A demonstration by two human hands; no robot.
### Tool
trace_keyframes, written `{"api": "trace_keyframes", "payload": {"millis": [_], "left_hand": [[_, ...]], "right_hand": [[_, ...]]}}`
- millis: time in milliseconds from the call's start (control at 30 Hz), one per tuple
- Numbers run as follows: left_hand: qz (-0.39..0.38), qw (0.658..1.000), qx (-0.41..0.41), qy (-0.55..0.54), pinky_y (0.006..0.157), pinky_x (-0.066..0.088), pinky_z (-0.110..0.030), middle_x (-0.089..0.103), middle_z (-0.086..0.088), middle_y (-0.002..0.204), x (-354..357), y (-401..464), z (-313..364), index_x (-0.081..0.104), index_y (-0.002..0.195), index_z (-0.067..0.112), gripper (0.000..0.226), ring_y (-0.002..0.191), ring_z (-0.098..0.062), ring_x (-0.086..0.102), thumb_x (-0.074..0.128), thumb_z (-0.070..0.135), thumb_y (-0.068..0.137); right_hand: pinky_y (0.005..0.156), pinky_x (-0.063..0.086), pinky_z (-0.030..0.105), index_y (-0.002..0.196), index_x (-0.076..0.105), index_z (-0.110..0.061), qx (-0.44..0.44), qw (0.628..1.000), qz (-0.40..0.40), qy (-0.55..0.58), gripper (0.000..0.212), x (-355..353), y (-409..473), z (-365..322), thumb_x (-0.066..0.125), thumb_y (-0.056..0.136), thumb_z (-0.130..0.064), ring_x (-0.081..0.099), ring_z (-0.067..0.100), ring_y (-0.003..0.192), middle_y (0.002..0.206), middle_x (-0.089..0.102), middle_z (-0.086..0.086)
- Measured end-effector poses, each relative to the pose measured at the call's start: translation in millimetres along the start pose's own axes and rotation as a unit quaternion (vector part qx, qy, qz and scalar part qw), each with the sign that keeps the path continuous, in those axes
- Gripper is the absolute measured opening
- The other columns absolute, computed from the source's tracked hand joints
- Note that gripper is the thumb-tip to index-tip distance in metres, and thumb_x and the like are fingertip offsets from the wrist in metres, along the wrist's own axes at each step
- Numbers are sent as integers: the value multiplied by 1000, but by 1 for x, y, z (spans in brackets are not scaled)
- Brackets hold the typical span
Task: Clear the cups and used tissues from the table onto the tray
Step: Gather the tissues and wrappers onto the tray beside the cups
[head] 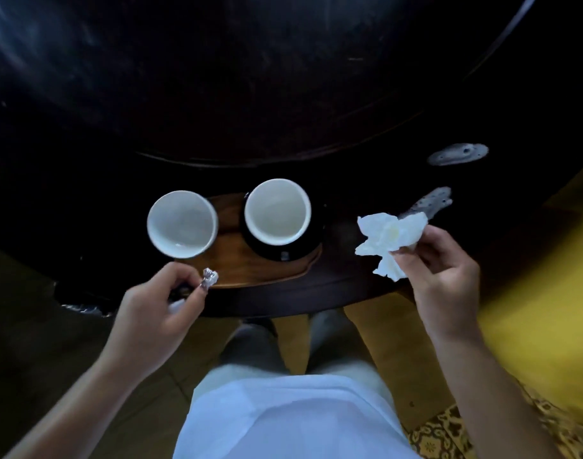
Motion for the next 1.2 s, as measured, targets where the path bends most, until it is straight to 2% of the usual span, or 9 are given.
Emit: {"api": "trace_keyframes", "payload": {"millis": [67, 200, 300, 433, 633, 767, 933, 1133, 1200], "left_hand": [[2, 1000, -23, 0, 63, 49, -23, 68, 11, 90, 1, -16, -38, 64, 88, 20, 12, 74, -7, 66, 74, 13, 89], [-18, 999, -14, -31, 60, 45, -17, 68, 15, 85, 13, -29, -91, 64, 86, 25, 6, 68, 0, 63, 68, 22, 83], [-8, 999, 8, -35, 63, 51, -27, 68, 11, 75, 15, -30, -112, 65, 87, 25, 6, 68, -5, 66, 70, 23, 85], [33, 999, 3, -43, 63, 52, -31, 67, 9, 78, 15, -12, -127, 67, 90, 19, 9, 69, -10, 65, 74, 14, 89], [59, 998, 16, 1, 64, 50, -29, 70, 5, 85, 38, 9, -128, 68, 93, 15, 7, 73, -14, 64, 72, 20, 90], [72, 997, 3, 14, 71, 48, -27, 72, -1, 96, 44, 16, -133, 70, 96, 12, 13, 84, -18, 66, 72, 21, 88], [81, 996, -32, -6, 75, 52, -32, 69, 1, 100, 43, 25, -135, 71, 94, 15, 19, 89, -18, 65, 80, 26, 82], [67, 987, -109, -93, 79, 43, -6, 67, 10, 103, 40, 17, -144, 69, 107, 19, 33, 96, -3, 62, 81, 40, 84], [72, 978, -141, -136, 80, 47, -7, 68, 15, 98, 36, 14, -144, 69, 105, 22, 28, 96, -2, 64, 79, 41, 87]], "right_hand": [[84, 59, 24, 113, 67, 3, -16, 1000, -13, -9, 30, 27, -20, 0, 74, 85, 5, 74, 16, 98, 103, 75, 8], [79, 57, 20, 111, 69, -2, -35, 998, 0, -51, 29, 72, -66, 15, 76, 84, 2, 74, 12, 93, 99, 76, 4], [82, 60, 28, 111, 70, -10, -43, 996, 5, -84, 29, 103, -91, 25, 79, 84, -3, 74, 16, 96, 105, 75, 7], [83, 57, 20, 115, 65, -22, -85, 983, -21, -163, 33, 143, -101, 22, 79, 87, -12, 70, 11, 102, 112, 71, 3], [84, 59, 30, 115, 65, -8, -164, 959, -49, -227, 32, 184, -93, 32, 80, 88, -16, 66, 19, 104, 112, 67, 6], [85, 58, 38, 113, 66, -5, -190, 949, -47, -246, 31, 202, -92, 47, 80, 87, -15, 65, 21, 102, 111, 66, 6], [82, 49, 12, 112, 67, -6, -165, 960, -35, -224, 31, 212, -93, 58, 81, 85, -15, 64, 15, 101, 109, 66, 4], [82, 47, 9, 113, 67, -5, -168, 959, -35, -228, 33, 211, -93, 56, 80, 85, -17, 64, 15, 101, 110, 65, 3], [81, 48, 9, 113, 67, -4, -161, 961, -35, -221, 33, 209, -92, 57, 80, 85, -17, 65, 17, 101, 111, 66, 5]]}}
Point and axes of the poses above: each hand's wrist, its own y-axis towards the middle knuckle, its own x-axis out of the palm, z = x × y, the point moved 7 cm from there along y, towards the middle knuckle
